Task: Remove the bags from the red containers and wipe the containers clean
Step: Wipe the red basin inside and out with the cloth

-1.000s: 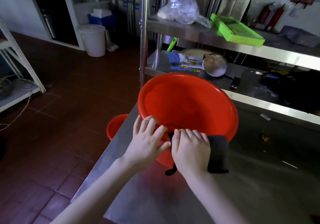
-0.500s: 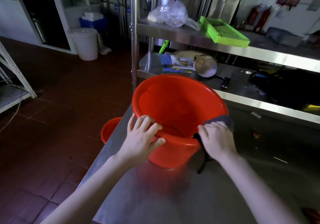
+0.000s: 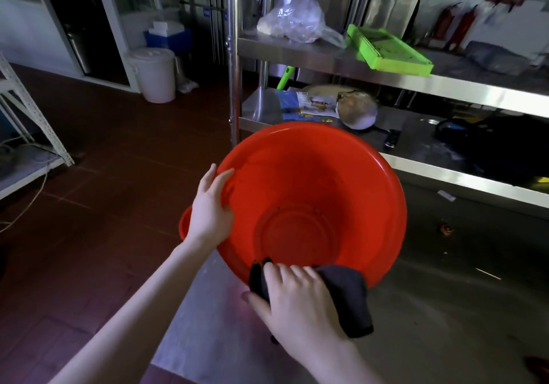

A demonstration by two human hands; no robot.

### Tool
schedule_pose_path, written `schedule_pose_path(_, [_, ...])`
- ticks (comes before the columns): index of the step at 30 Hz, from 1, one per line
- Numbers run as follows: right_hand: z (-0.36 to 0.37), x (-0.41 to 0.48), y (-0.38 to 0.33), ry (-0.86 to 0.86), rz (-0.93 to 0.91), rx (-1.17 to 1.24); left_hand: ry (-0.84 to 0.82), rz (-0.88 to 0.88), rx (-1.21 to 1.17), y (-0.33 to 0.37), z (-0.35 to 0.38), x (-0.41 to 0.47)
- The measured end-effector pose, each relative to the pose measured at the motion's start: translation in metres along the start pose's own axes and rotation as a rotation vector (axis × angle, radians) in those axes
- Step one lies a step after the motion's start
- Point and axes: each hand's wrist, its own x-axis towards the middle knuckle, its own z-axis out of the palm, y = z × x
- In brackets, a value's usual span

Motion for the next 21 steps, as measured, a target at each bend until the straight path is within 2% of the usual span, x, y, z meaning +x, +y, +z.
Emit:
schedule_pose_path(3, [0.009, -0.005, -0.003, -0.054, -0.078, -0.004, 0.058, 0.095, -0.029, -0.016, 0.0, -0.005])
schedule_pose_path(6, [0.03, -0.008, 0.0, -0.219, -0.102, -0.055, 0.061, 0.144, -0.012, -0.033, 0.007, -0.018])
schedule_pose_path(13, [0.074, -0.021, 0.049, -0.462, -0.016, -0.1, 0.178, 0.079, 0.023, -0.079, 0.046, -0.054])
schedule_pose_path(16, [0.095, -0.019, 0.065, -0.6, -0.049, -0.032, 0.204, 0.045, 0.038, -0.091, 0.069, -0.06])
schedule_pose_path(21, [0.122, -0.026, 0.082, -0.676, -0.086, -0.096, 0.257, -0.058, 0.049, -0.118, 0.107, -0.078])
